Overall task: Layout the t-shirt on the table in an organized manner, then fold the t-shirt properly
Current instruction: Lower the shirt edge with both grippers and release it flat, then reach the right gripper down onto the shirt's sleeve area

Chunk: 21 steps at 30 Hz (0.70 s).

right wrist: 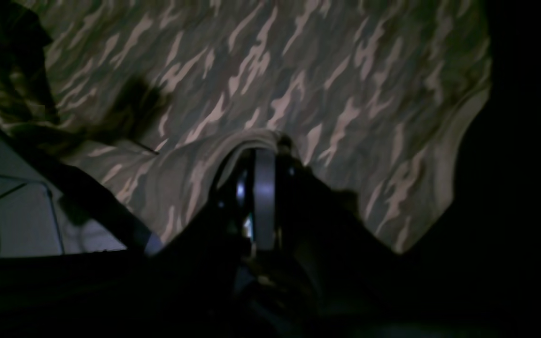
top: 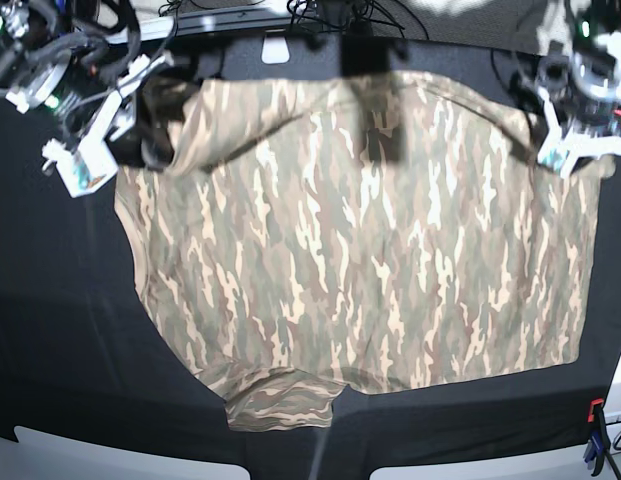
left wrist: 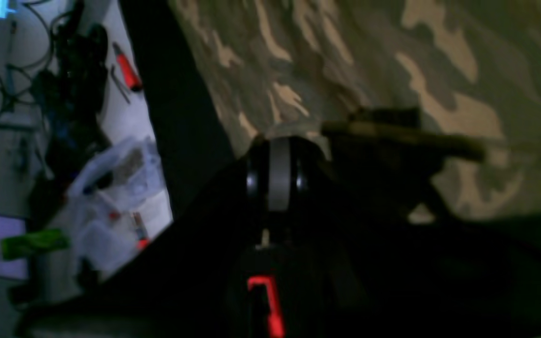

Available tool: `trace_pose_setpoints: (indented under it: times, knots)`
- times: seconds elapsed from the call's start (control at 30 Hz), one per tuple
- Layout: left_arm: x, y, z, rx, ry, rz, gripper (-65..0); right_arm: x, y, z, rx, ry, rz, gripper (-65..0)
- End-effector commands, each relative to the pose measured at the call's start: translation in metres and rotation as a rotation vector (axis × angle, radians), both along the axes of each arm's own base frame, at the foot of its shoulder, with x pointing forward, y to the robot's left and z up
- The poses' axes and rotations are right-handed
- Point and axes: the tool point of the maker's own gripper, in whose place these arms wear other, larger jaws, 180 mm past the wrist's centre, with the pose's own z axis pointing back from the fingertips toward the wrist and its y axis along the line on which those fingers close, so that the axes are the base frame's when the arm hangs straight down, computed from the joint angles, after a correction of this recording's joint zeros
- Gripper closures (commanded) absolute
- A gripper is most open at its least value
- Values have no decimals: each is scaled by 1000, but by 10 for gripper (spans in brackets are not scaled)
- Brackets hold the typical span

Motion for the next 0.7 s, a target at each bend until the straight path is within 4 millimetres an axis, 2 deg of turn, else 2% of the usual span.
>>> trace_pose_setpoints:
  times: [0.0,0.13,0.27,0.43,0.57,0.67]
  knots:
    - [12,9,8,25,-41,8,0,6,5,14,9,-60,29,0]
    - [33,25,1,2,-58,53,0,23,1,21,27,-108,12,0]
    - [51,22,-4,-80,-68,43,0,43,-3,18,70,-119,-5,0]
    - [63,18,-9,-126,-67,-1,0,58,18,3,119,-76,57,0]
    - [66,14,-5,-137,-94,-22,0,76,36,-12,82,-64,113,0]
    - [70,8,1,-151,-131,-51,0,94,42,-19,35,-70,135,0]
